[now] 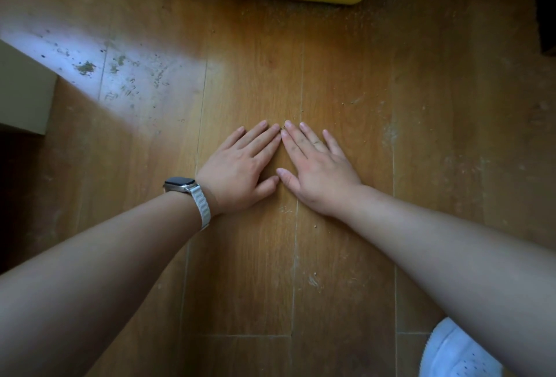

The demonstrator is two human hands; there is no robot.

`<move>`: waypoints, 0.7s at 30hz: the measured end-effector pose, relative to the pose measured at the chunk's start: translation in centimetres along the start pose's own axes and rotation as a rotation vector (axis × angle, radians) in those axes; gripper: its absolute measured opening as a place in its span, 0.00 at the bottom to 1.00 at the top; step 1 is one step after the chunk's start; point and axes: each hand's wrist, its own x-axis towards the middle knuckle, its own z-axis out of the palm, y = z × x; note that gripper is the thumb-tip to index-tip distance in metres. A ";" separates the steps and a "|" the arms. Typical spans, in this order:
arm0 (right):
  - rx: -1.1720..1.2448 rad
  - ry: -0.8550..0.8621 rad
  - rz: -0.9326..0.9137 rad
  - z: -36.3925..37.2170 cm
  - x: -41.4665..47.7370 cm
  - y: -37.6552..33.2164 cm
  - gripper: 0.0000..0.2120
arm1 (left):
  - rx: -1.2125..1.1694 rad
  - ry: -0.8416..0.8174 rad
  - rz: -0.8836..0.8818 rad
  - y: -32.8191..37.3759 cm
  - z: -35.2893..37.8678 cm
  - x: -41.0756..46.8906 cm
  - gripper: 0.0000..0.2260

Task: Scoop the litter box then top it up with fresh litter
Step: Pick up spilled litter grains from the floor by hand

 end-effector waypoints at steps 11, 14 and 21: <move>0.111 0.093 -0.011 -0.5 0.0 1.2 0.30 | -0.016 0.009 -0.013 -0.6 0.0 0.0 0.36; 0.188 0.260 0.013 -0.4 0.1 1.2 0.25 | -0.108 0.049 -0.024 -0.9 -0.3 -1.2 0.34; 0.268 0.408 0.084 -1.4 2.7 0.6 0.16 | -0.475 0.346 -0.244 0.5 -1.7 -3.4 0.24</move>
